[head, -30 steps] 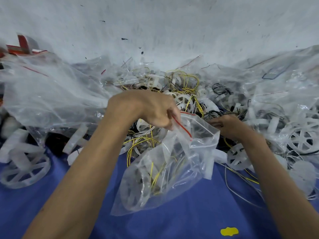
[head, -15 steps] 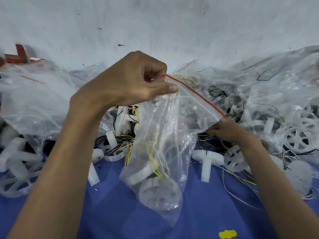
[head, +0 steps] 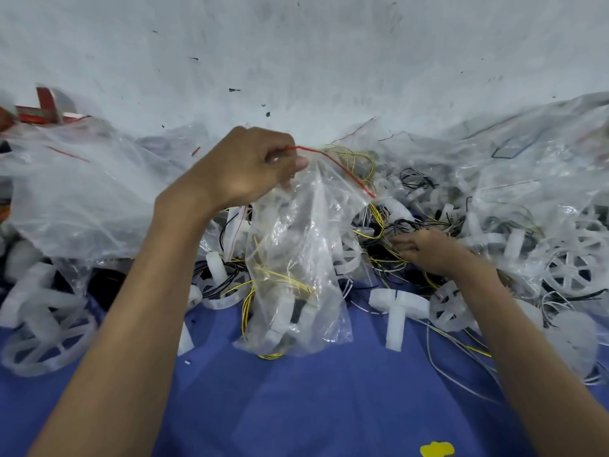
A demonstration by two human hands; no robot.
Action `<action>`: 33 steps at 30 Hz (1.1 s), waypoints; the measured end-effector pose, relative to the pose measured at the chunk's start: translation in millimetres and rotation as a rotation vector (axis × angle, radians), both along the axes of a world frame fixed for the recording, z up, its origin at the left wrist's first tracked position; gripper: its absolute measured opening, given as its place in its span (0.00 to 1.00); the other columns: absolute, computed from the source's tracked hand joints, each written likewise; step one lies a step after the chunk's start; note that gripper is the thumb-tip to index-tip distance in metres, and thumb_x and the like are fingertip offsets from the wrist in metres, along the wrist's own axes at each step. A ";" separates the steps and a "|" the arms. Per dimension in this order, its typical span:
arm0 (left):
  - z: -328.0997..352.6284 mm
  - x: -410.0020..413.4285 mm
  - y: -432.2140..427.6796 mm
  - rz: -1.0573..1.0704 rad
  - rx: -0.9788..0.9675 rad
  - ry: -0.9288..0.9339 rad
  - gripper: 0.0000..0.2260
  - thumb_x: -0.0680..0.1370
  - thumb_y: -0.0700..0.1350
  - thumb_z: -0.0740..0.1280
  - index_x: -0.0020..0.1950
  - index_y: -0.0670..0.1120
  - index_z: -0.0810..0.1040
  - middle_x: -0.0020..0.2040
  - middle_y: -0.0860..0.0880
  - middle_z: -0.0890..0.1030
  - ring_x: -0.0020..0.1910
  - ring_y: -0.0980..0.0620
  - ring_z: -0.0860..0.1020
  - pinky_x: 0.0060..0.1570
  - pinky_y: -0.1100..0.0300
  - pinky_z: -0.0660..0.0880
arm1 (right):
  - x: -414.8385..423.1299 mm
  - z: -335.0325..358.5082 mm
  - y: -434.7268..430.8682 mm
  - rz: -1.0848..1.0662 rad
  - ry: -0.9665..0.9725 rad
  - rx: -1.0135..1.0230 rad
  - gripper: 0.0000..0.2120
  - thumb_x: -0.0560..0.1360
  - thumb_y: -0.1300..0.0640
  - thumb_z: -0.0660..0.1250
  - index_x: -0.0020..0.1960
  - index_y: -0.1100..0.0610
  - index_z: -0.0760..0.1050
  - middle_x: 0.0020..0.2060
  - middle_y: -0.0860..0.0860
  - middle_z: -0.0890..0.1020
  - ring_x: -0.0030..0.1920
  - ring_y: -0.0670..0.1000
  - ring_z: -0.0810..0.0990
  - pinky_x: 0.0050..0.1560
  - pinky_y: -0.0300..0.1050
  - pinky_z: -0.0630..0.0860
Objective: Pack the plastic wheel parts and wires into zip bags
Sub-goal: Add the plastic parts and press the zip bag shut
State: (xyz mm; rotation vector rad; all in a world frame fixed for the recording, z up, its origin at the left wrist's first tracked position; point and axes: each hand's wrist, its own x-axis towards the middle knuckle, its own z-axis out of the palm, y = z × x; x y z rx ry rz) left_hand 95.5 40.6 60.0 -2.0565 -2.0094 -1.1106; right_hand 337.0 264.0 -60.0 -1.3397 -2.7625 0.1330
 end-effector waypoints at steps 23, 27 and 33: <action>-14.3 -25.5 13.7 0.127 -0.112 -0.060 0.06 0.79 0.42 0.63 0.52 0.45 0.79 0.50 0.52 0.83 0.52 0.53 0.78 0.48 0.72 0.69 | -22.1 87.4 -29.7 -0.223 1.304 -0.116 0.30 0.80 0.40 0.44 0.63 0.65 0.66 0.49 0.54 0.78 0.37 0.43 0.77 0.39 0.36 0.75; -3.5 -16.9 4.8 0.017 -0.174 0.035 0.05 0.77 0.39 0.63 0.46 0.44 0.78 0.45 0.50 0.81 0.46 0.52 0.76 0.44 0.64 0.70 | -19.3 99.0 -46.4 -0.088 1.011 -0.473 0.34 0.71 0.33 0.57 0.50 0.66 0.72 0.42 0.53 0.77 0.43 0.52 0.74 0.51 0.49 0.70; 3.4 -5.8 -2.7 -0.040 -0.282 0.066 0.08 0.75 0.48 0.64 0.40 0.45 0.76 0.37 0.49 0.78 0.38 0.57 0.75 0.39 0.65 0.69 | -27.7 86.7 -53.4 -0.149 1.160 -0.476 0.24 0.75 0.58 0.67 0.54 0.75 0.59 0.54 0.61 0.75 0.53 0.56 0.78 0.59 0.50 0.75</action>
